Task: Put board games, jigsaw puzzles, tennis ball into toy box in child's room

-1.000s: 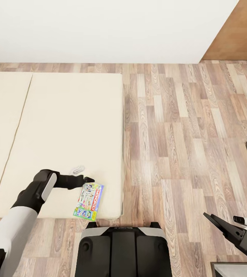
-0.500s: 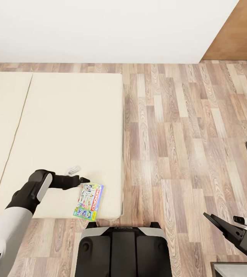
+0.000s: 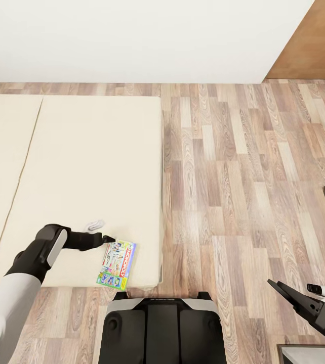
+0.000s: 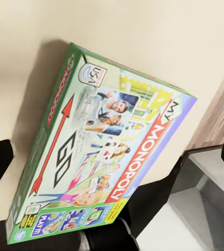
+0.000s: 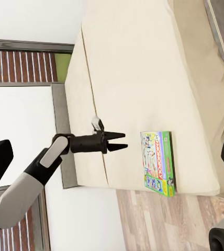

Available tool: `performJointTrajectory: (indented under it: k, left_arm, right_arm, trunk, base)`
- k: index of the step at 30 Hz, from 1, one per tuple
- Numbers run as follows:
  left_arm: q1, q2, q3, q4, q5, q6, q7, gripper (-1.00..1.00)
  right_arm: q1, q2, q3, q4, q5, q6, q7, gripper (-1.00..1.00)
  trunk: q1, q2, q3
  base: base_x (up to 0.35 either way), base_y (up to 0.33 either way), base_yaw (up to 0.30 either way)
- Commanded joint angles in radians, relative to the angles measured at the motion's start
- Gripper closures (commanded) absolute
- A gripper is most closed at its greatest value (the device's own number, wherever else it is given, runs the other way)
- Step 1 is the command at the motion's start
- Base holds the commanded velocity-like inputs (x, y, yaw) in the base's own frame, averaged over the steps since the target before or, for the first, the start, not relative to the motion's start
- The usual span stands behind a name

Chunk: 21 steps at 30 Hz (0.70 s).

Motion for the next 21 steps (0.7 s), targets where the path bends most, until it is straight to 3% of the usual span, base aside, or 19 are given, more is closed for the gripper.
performJointTrajectory:
  k: [1,6,11,21]
  left_arm:
    - [0.000,0.000,0.000,0.000,-0.003,0.006,0.001,-1.00]
    - [0.001,0.000,-0.001,0.014,-0.028,-0.003,0.004,-1.00]
    - [0.001,-0.003,-0.005,0.061,-0.057,-0.051,0.006,-1.00]
    - [0.000,-0.008,-0.010,0.170,-0.076,-0.135,0.018,-1.00]
  right_arm:
    - [0.000,0.000,0.000,-0.001,-0.005,0.006,-0.001,-1.00]
    - [0.000,0.000,0.000,-0.001,-0.005,0.006,-0.002,-1.00]
    - [0.000,0.000,0.001,-0.001,-0.005,0.006,-0.002,-1.00]
    - [0.000,0.001,0.001,-0.001,-0.005,0.006,-0.002,-1.00]
  trunk:
    - [0.001,-0.002,-0.001]
    - [0.001,-0.002,-0.001]
    - [0.001,-0.002,-0.001]
    - [0.001,-0.002,-0.001]
  base:
    - [0.000,0.000,0.000]
    - [0.000,0.000,0.000]
    - [0.000,0.000,0.000]
    - [0.000,0.000,0.000]
